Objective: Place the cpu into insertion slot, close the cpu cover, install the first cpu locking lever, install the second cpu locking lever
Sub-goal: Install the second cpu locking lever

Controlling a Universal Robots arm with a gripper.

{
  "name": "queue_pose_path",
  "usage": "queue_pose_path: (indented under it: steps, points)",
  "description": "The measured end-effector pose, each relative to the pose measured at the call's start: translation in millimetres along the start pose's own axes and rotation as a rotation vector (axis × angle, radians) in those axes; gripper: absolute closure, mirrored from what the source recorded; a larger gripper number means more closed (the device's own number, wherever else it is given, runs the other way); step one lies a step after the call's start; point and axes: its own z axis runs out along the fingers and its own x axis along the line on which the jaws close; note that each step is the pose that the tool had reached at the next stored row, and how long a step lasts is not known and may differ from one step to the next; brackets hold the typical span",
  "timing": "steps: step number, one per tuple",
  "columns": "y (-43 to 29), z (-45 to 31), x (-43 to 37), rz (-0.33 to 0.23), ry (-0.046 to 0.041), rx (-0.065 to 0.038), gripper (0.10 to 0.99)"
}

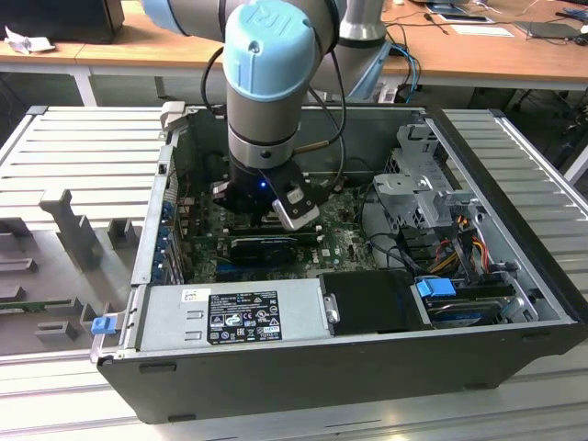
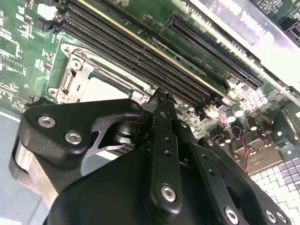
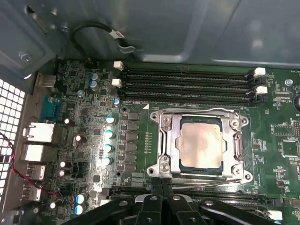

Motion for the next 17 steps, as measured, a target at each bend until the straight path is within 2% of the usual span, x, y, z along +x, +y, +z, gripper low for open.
queue_pose_path:
  steps: [1,4,9,12,14,15,17]
  points:
    - [-0.4,0.6,1.5,-0.001,-0.0005,-0.014,0.980]
    - [-2.3,3.9,2.9,-0.002,-0.0012,-0.025,0.980]
    - [-4.5,12.2,4.4,-0.002,-0.0031,-0.031,0.980]
    - [-4.9,14.5,4.3,-0.003,-0.0040,-0.049,0.980]
    - [-4.9,16.4,4.3,-0.003,-0.0049,-0.065,0.980]
    - [-4.4,17.3,4.5,-0.003,-0.0053,-0.070,0.980]
    - [-4.3,17.5,6.5,-0.003,-0.0056,-0.072,0.980]
